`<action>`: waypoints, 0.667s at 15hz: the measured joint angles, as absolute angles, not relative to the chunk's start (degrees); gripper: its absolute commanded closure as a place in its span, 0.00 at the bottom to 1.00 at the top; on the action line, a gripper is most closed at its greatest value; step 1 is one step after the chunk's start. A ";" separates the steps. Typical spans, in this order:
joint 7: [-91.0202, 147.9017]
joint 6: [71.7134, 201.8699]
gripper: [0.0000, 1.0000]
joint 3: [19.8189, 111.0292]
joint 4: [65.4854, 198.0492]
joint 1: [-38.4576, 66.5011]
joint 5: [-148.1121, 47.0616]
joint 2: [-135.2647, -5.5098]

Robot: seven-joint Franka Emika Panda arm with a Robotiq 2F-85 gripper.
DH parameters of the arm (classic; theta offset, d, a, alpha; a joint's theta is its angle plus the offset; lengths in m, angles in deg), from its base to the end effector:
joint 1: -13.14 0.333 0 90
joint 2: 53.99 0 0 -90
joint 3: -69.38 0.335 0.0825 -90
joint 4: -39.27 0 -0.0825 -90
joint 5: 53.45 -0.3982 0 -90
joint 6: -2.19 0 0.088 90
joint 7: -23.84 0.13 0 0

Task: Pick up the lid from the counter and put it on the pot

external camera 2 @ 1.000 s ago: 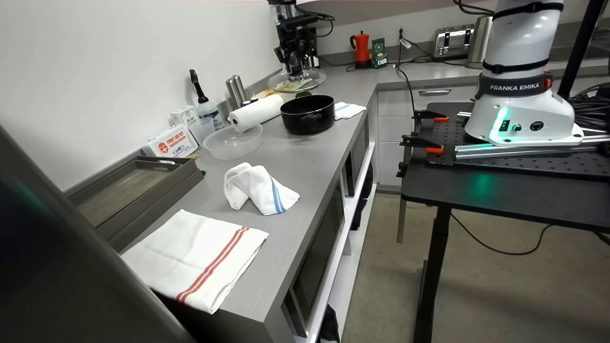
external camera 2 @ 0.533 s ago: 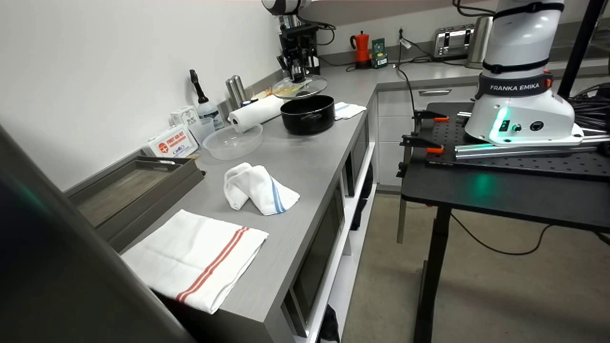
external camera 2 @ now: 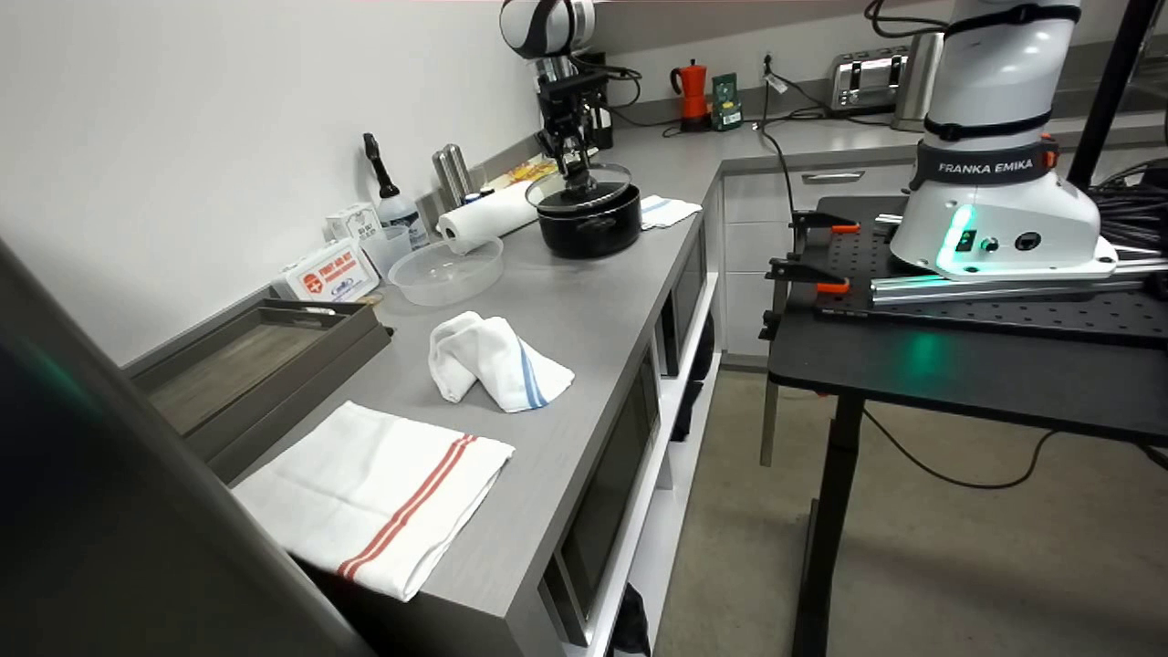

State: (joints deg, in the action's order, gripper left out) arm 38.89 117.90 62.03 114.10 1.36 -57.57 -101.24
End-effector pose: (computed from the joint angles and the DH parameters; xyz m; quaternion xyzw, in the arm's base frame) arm 0.7232 -0.2231 0.2225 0.9546 -0.2928 -0.0528 0.0147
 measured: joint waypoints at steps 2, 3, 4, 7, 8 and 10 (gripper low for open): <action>39.11 117.28 0.75 62.03 112.60 1.16 -57.58 -102.74; 39.23 116.89 0.75 62.02 111.81 1.00 -57.62 -103.40; 39.33 116.53 0.75 62.02 111.08 0.81 -57.66 -103.99; 39.39 115.60 0.75 62.02 109.16 0.12 -57.91 -105.26; 39.39 115.43 0.75 62.02 108.73 -0.14 -58.04 -105.52; 39.39 115.11 0.75 62.02 107.97 -0.66 -58.38 -105.90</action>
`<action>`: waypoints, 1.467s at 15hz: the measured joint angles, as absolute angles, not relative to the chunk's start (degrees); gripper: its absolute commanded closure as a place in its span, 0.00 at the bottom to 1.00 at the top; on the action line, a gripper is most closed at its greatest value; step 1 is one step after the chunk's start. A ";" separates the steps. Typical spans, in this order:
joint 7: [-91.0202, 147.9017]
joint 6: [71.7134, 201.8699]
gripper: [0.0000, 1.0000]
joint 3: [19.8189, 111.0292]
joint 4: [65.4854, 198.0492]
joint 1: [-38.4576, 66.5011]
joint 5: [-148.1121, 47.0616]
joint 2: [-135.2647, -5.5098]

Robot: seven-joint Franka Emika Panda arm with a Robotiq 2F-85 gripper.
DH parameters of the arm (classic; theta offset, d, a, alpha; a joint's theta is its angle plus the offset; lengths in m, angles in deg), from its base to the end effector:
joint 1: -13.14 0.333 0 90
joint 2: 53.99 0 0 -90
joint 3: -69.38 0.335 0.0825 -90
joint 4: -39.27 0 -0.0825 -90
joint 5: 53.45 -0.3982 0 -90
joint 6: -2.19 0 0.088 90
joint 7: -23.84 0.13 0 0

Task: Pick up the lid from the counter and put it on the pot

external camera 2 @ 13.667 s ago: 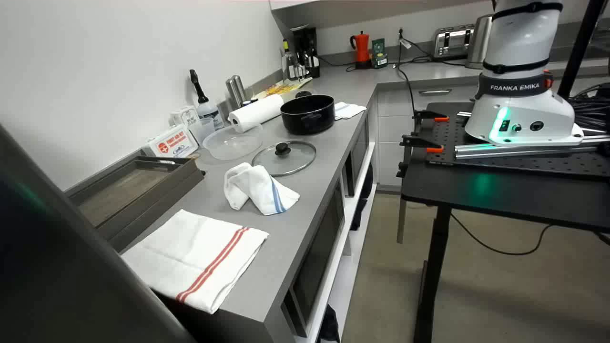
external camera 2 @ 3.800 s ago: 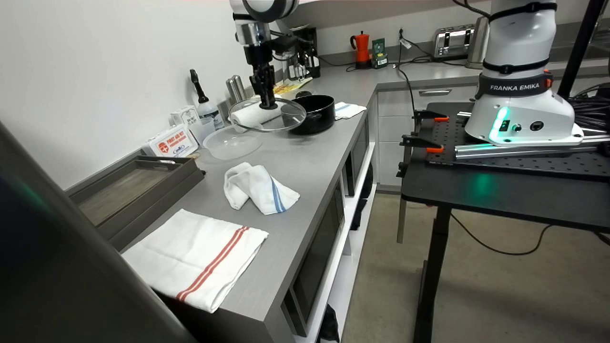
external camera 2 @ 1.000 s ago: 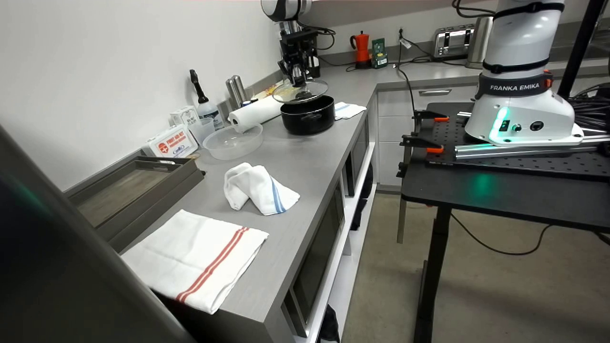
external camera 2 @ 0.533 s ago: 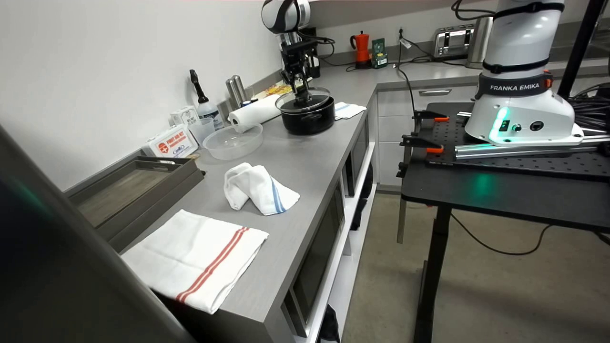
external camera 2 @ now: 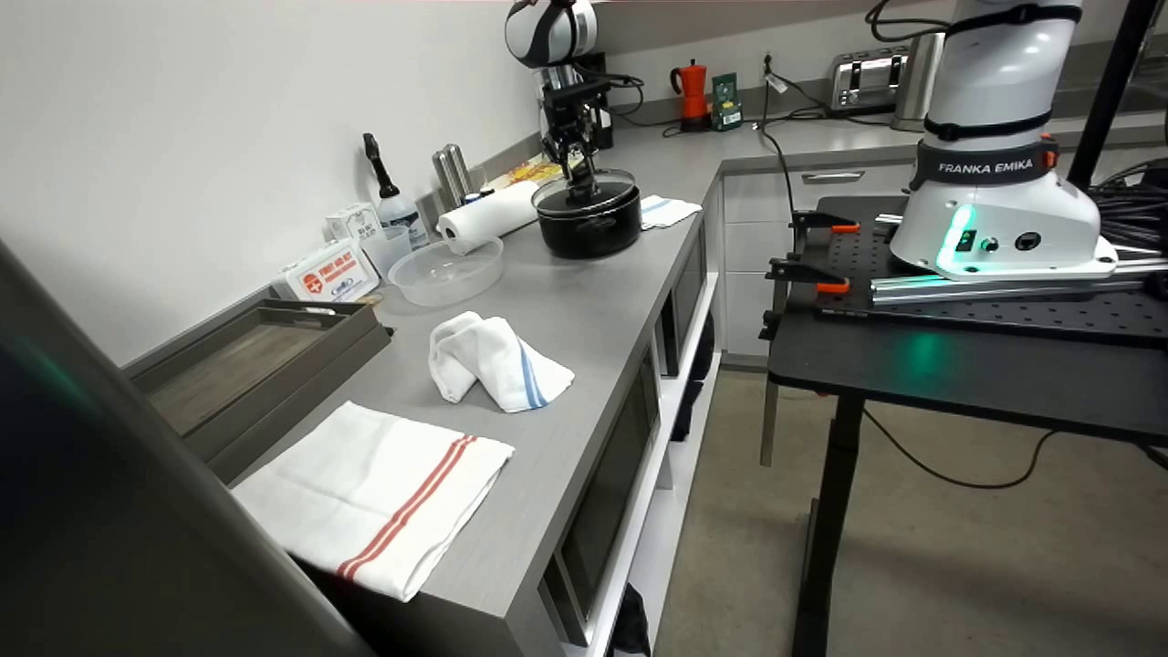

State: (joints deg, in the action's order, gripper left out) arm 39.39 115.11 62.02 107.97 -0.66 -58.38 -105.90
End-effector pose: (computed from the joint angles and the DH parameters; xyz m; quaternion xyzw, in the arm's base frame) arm 0.7289 -0.2477 0.2056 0.9477 -0.3125 -0.0642 0.0104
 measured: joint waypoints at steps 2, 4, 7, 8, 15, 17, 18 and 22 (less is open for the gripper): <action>39.39 114.70 0.75 62.02 107.27 -1.09 -58.68 -106.37; 39.39 114.39 0.75 62.03 106.89 -1.36 -58.90 -106.81; 39.39 114.10 0.75 62.10 106.68 -1.43 -59.11 -107.34; 39.39 114.00 0.75 62.15 106.64 -1.43 -59.13 -107.44; 39.39 113.38 0.75 62.46 106.27 -1.41 -59.24 -107.55; 39.37 113.37 0.75 62.60 106.17 -1.39 -59.27 -107.55; 39.37 113.36 0.75 62.65 106.13 -1.38 -59.28 -107.55; 39.32 113.36 0.75 62.80 106.11 -1.37 -59.35 -107.55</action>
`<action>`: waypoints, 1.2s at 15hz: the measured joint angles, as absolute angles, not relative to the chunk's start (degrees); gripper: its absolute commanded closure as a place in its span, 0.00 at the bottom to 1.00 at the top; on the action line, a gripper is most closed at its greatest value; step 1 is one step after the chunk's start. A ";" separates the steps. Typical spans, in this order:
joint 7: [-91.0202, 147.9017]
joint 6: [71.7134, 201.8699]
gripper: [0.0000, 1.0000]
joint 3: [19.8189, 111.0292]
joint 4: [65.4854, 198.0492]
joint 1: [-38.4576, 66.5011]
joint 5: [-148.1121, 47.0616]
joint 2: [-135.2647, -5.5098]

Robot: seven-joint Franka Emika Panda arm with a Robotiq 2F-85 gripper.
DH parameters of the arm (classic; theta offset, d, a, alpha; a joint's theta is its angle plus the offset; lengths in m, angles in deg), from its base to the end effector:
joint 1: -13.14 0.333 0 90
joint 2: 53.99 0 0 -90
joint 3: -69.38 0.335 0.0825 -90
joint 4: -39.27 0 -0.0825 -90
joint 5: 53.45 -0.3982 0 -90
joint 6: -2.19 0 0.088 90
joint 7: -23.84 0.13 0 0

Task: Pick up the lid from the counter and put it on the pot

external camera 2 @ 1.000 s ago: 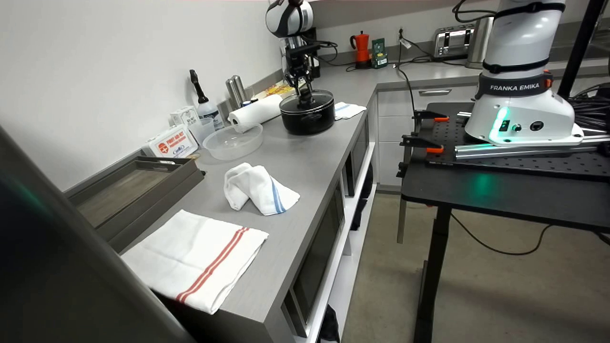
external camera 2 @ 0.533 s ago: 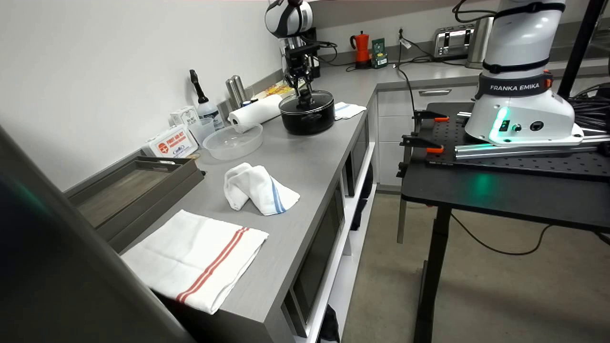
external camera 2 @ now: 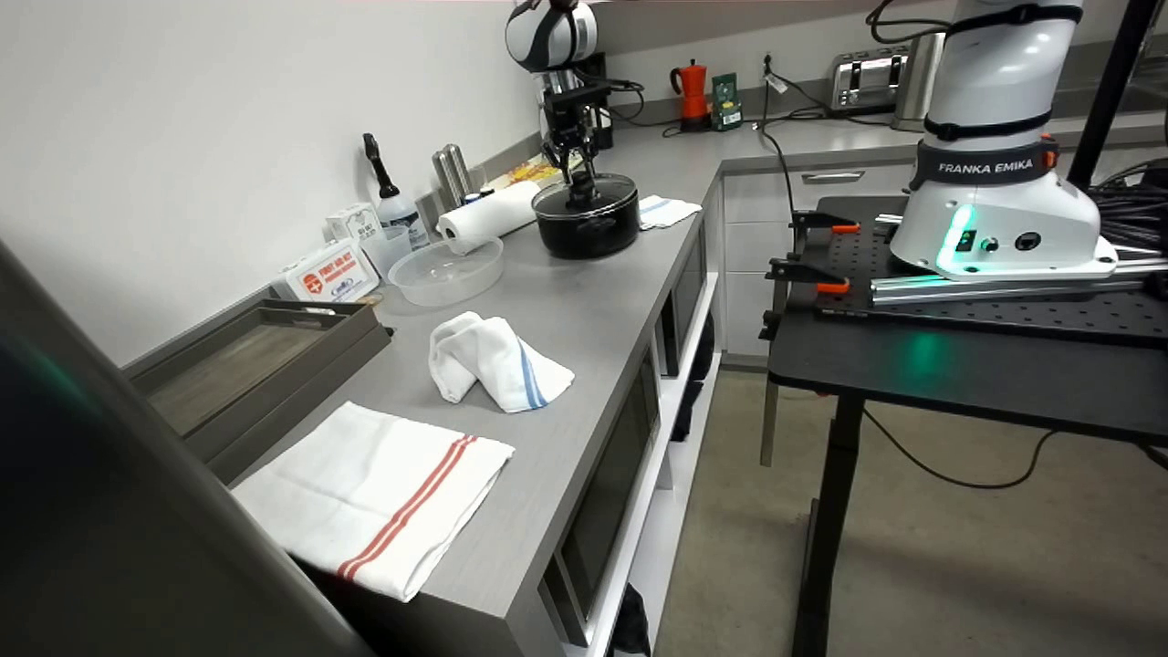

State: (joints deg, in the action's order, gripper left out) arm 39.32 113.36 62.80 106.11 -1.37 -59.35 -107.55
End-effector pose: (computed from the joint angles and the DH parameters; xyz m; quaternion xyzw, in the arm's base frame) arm 0.7298 -0.2469 0.1954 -0.9458 0.3154 0.0776 0.0024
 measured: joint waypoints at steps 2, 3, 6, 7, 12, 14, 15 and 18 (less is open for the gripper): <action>39.30 113.24 0.75 62.82 106.12 -1.37 -59.50 -107.55; 39.29 113.14 0.75 62.82 106.12 -1.39 -59.62 -107.57; 39.26 112.68 0.75 62.82 106.12 -1.46 -60.01 -107.63; 39.22 112.48 0.75 62.82 106.12 -1.49 -60.21 -107.65; 38.74 112.13 0.75 62.83 106.15 -1.76 -61.02 -107.83; 38.48 112.10 0.25 62.88 106.15 -1.92 -61.34 -107.98; 38.39 112.06 0.24 62.90 106.15 -1.98 -61.47 -108.03; 38.25 111.49 0.05 62.96 106.10 -2.12 -61.84 -108.00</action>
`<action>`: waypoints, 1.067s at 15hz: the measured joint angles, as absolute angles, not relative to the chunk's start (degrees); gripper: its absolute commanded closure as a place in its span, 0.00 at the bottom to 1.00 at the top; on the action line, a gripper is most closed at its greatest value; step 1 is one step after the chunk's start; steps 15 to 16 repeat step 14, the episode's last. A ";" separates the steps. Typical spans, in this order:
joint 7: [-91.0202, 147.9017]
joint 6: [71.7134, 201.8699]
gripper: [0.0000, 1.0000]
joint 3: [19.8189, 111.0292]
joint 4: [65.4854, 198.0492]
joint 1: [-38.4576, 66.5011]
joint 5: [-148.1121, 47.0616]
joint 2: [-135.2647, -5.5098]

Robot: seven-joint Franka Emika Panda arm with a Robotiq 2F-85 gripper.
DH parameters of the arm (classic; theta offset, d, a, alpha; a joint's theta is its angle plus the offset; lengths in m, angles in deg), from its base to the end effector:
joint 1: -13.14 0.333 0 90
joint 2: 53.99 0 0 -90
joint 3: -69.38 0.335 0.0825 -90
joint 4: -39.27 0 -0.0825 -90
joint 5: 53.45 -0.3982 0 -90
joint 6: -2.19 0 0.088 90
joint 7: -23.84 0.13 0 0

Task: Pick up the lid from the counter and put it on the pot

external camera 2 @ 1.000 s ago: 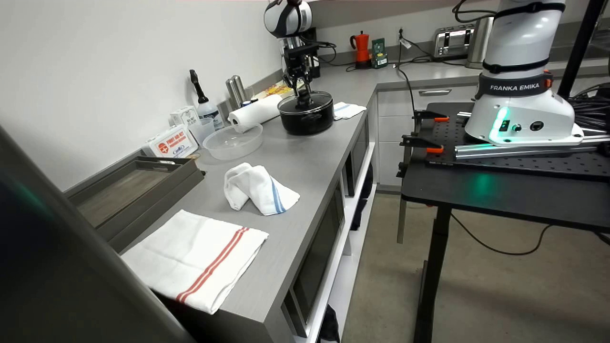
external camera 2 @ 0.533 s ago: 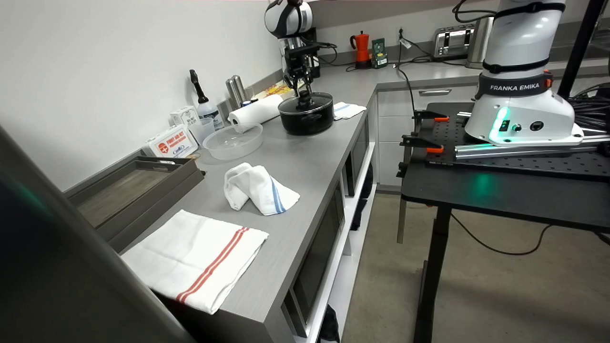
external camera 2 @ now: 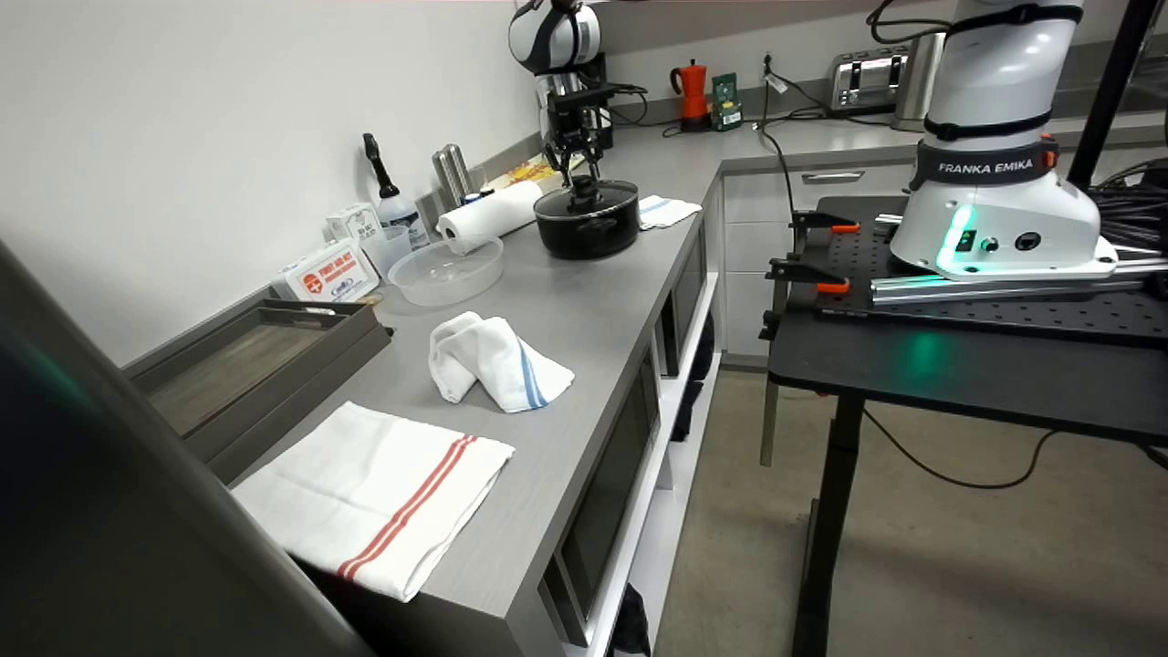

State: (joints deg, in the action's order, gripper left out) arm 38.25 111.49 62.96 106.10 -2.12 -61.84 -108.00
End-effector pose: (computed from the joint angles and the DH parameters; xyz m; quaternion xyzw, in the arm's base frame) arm 0.7232 -0.2491 0.1873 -0.9422 0.3200 0.0963 0.0252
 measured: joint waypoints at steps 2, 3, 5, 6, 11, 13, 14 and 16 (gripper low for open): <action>38.21 111.03 0.00 63.02 106.05 -2.12 -61.99 -107.91; 38.20 110.93 0.00 63.06 106.03 -2.12 -62.04 -107.91; 38.16 110.83 0.00 63.13 106.03 -2.12 -62.08 -107.90; 38.14 110.82 0.00 63.16 106.03 -2.12 -62.09 -107.90; 37.13 110.93 0.00 63.51 106.53 -2.06 -62.09 -106.92; 36.87 110.95 0.00 63.78 107.67 -2.03 -62.09 -105.42; 36.81 110.95 0.00 63.85 108.21 -2.00 -62.09 -104.82; 36.81 110.95 0.00 63.85 108.21 -2.00 -62.09 -104.82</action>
